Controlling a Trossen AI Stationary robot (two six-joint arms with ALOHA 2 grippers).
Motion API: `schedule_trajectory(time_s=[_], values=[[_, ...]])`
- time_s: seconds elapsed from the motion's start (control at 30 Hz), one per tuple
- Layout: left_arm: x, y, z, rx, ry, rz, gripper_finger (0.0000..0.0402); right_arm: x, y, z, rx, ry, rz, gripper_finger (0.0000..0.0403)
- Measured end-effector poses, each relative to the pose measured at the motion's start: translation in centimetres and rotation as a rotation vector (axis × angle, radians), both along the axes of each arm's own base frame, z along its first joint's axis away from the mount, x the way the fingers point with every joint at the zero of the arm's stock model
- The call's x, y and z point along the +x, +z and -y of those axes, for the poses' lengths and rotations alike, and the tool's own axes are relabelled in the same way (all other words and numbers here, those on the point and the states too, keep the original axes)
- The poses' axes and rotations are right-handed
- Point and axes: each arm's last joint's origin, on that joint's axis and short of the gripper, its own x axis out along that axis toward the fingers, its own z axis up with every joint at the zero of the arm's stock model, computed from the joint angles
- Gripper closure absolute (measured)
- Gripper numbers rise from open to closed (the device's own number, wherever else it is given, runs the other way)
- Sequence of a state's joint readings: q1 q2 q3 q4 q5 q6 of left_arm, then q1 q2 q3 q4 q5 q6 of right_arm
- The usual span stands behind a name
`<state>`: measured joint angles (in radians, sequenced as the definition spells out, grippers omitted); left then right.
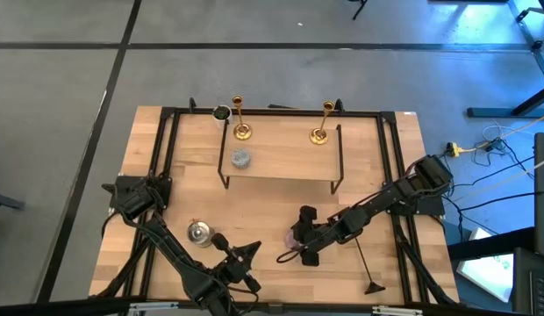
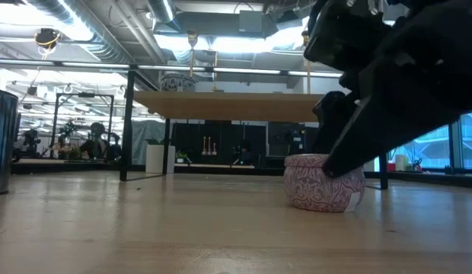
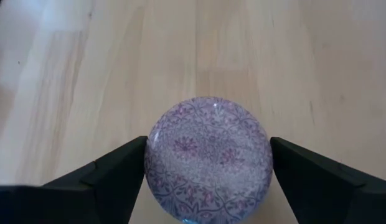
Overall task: Pick & Place candle stick holders
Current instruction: Put the pink scented candle on the shelf
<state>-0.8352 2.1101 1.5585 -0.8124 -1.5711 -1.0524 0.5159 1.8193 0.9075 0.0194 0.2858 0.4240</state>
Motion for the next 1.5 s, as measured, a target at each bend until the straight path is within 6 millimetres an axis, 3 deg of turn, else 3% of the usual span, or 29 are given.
schedule_trajectory(time_s=[0.23,0.47,0.73,1.07,1.23,1.5], values=[[0.0,0.0,0.0,0.0,0.0,0.0,0.0396,0.3,-1.5,-0.2,0.001,-0.007,-0.024,0.0066],[0.0,0.0,0.0,0.0,0.0,0.0,0.0396,0.3,-1.3,-0.1,0.013,-0.026,-0.013,0.0069],[0.0,0.0,0.0,0.0,0.0,0.0,0.0396,0.3,-1.4,-0.1,0.011,-0.039,-0.019,0.0105],[0.0,0.0,0.0,0.0,0.0,0.0,0.0396,0.2,-1.3,0.0,0.033,-0.078,-0.03,0.01],[0.0,0.0,0.0,0.0,0.0,0.0,0.0396,0.9,0.0,-0.5,0.031,-0.093,-0.088,0.0103],[0.0,0.0,0.0,0.0,0.0,0.0,0.0396,2.5,4.7,-1.5,-0.034,-0.096,-0.189,0.0103]])
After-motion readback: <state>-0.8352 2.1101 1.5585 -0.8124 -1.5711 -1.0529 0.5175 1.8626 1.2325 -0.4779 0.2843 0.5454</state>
